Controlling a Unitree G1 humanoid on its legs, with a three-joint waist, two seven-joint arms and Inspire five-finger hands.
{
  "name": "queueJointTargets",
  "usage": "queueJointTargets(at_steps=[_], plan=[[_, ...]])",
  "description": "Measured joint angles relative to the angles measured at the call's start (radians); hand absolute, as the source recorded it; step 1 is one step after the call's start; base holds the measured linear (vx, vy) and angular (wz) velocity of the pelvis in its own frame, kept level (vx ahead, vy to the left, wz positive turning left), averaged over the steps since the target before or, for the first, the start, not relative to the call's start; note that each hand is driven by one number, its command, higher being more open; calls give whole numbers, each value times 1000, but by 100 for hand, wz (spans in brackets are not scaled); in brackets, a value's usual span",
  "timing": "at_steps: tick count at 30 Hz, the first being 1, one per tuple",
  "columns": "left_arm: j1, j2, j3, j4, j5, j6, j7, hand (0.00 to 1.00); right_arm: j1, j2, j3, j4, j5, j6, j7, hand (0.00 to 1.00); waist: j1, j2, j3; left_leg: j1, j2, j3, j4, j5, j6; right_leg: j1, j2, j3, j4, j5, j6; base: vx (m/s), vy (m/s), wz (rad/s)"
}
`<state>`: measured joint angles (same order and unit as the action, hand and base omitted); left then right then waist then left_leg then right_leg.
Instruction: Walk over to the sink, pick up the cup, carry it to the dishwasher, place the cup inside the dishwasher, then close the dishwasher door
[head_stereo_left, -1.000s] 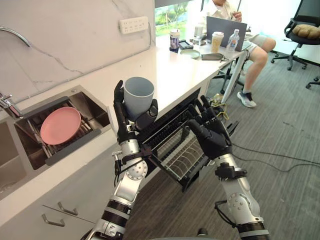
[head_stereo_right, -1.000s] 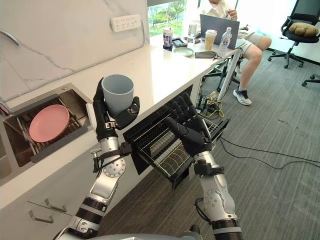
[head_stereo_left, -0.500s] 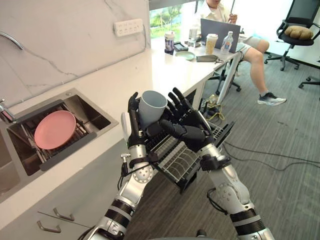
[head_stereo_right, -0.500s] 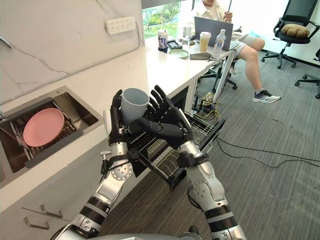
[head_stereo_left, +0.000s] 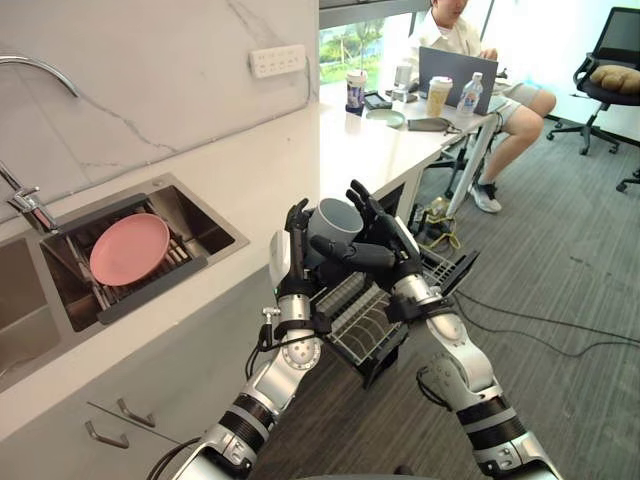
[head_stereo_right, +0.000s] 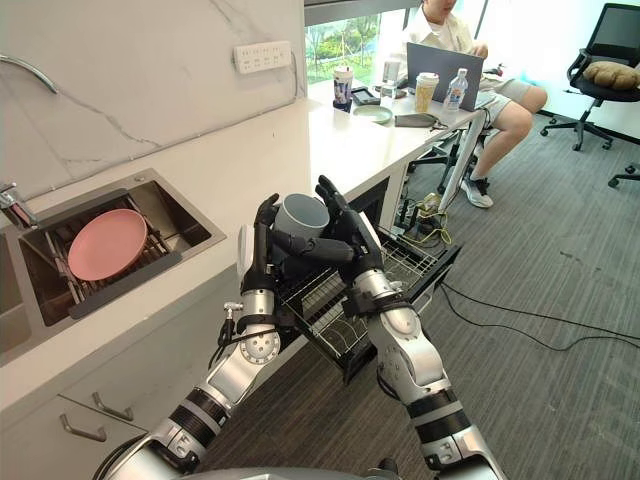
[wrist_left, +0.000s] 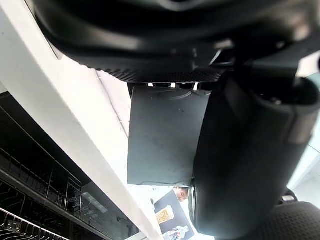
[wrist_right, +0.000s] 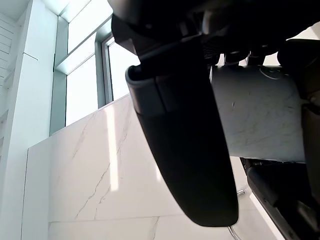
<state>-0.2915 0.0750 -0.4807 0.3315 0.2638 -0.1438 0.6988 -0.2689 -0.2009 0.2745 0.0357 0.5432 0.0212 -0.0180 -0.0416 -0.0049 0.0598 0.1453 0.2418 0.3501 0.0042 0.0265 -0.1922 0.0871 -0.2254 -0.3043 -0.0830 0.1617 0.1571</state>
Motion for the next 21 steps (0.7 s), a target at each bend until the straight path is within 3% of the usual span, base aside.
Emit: queueJointTargets(at_steps=[9, 21], plan=[[-2, 6, -32, 0, -3, 13, 10, 0, -35, 11, 13, 43, -39, 13, -89, 0, 4, -10, 1, -2, 1, -10, 0, 2, 0, 6, 0, -9, 0, 0, 0, -3, 2, 1], [-14, 17, -54, -1, -11, 34, 4, 0, -47, 8, 16, 75, -33, -10, -96, 0, 6, -10, 1, -8, 2, -29, 1, 4, 1, 16, 1, -26, -1, 0, 0, -8, 6, 4]])
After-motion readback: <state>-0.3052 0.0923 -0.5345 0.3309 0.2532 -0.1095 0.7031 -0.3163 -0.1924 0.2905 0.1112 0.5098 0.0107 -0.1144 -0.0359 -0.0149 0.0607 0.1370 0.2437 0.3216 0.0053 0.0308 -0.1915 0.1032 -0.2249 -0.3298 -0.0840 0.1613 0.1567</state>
